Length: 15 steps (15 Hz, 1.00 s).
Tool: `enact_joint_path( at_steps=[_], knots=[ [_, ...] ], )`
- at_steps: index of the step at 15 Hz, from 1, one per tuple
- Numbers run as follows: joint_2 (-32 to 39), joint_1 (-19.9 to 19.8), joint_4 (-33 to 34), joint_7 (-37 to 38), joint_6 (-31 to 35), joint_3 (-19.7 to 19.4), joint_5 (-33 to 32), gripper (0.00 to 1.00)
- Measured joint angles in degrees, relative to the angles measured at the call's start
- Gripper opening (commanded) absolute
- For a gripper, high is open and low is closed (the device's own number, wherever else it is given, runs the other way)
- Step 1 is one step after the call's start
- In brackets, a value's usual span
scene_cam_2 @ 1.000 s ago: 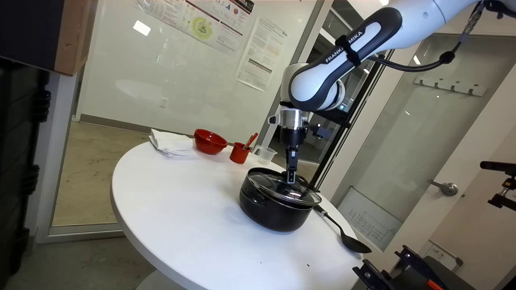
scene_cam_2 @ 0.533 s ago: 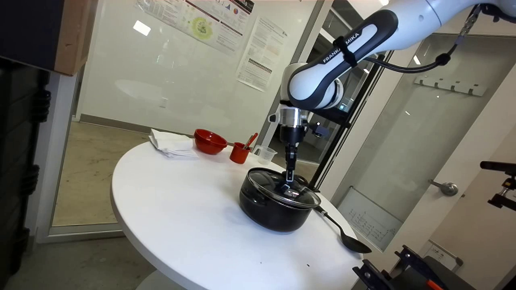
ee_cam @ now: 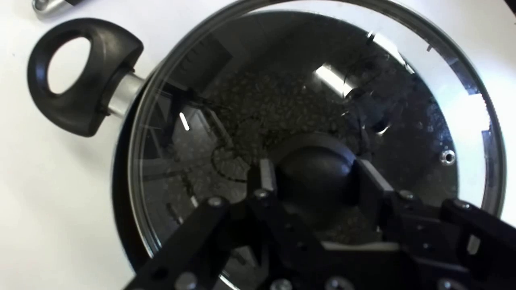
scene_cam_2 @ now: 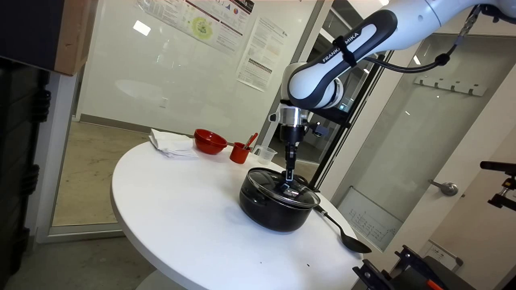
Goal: Remove the black ladle from the black pot and put it on the table, put the lid on the black pot
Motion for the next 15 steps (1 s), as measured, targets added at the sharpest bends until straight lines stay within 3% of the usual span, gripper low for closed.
enact_joint_path(
  at_steps=[15],
  knots=[
    [-0.26, 1.72, 0.09, 2.5, 2.29, -1.58, -1.8, 0.25]
  ],
)
